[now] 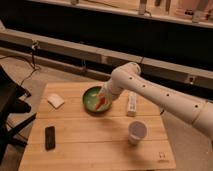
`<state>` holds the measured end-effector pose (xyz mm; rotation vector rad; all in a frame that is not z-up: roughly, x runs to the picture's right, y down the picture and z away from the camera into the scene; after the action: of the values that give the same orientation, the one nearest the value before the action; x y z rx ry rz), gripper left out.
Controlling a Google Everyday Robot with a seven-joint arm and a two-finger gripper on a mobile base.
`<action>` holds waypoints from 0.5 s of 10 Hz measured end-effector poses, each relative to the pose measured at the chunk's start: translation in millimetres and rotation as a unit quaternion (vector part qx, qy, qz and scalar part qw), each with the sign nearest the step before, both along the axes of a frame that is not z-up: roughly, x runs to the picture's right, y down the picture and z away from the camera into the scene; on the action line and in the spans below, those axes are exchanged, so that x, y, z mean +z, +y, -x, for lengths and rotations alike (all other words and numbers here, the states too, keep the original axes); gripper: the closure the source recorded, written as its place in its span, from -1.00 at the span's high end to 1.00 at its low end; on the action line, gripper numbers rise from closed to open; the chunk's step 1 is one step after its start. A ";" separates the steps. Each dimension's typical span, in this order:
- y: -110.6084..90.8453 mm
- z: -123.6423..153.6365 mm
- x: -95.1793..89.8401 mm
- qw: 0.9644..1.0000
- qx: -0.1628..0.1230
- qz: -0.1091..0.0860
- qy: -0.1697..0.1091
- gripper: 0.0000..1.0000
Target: Place the pepper in the ceramic bowl
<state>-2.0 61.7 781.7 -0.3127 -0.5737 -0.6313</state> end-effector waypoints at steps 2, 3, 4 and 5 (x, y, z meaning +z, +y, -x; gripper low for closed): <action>-4.1 -0.6 2.0 1.000 0.004 -0.001 0.002 -0.99; -6.7 3.1 2.6 1.000 0.004 0.000 0.002 -0.99; -9.3 4.1 3.7 1.000 0.006 0.000 0.003 -0.99; -12.0 4.0 5.1 1.000 0.007 0.000 0.004 -0.99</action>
<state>-5.9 49.7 786.8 -0.3111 -0.5686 -0.6159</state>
